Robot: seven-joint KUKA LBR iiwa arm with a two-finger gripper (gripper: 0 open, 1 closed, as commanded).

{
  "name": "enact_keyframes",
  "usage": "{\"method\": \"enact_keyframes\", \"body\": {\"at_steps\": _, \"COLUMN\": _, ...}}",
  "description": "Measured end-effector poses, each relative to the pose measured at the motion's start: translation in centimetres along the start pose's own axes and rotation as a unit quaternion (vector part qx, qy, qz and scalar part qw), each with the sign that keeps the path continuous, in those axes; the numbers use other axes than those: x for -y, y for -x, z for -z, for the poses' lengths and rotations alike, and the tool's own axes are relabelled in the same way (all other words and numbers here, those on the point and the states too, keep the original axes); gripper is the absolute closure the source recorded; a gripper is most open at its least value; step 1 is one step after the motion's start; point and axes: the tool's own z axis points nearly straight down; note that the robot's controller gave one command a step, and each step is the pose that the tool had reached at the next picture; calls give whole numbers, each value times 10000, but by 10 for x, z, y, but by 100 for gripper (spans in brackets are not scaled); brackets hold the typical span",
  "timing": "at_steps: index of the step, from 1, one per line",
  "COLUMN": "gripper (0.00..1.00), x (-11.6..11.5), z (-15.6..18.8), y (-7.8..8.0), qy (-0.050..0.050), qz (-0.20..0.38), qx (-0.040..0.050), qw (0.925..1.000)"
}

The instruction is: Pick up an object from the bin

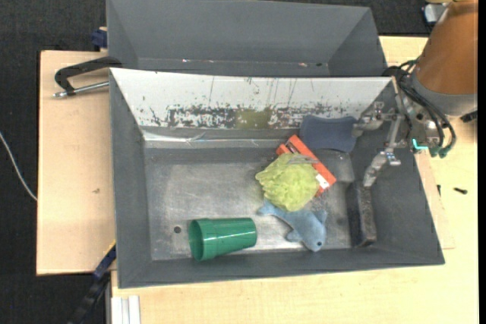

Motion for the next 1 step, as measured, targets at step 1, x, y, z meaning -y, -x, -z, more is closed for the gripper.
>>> {"method": "enact_keyframes", "body": {"at_steps": 1, "gripper": 0, "x": 0, "z": 4, "y": 2, "qy": -7, "qz": 9, "qx": 41, "qw": 10000}}
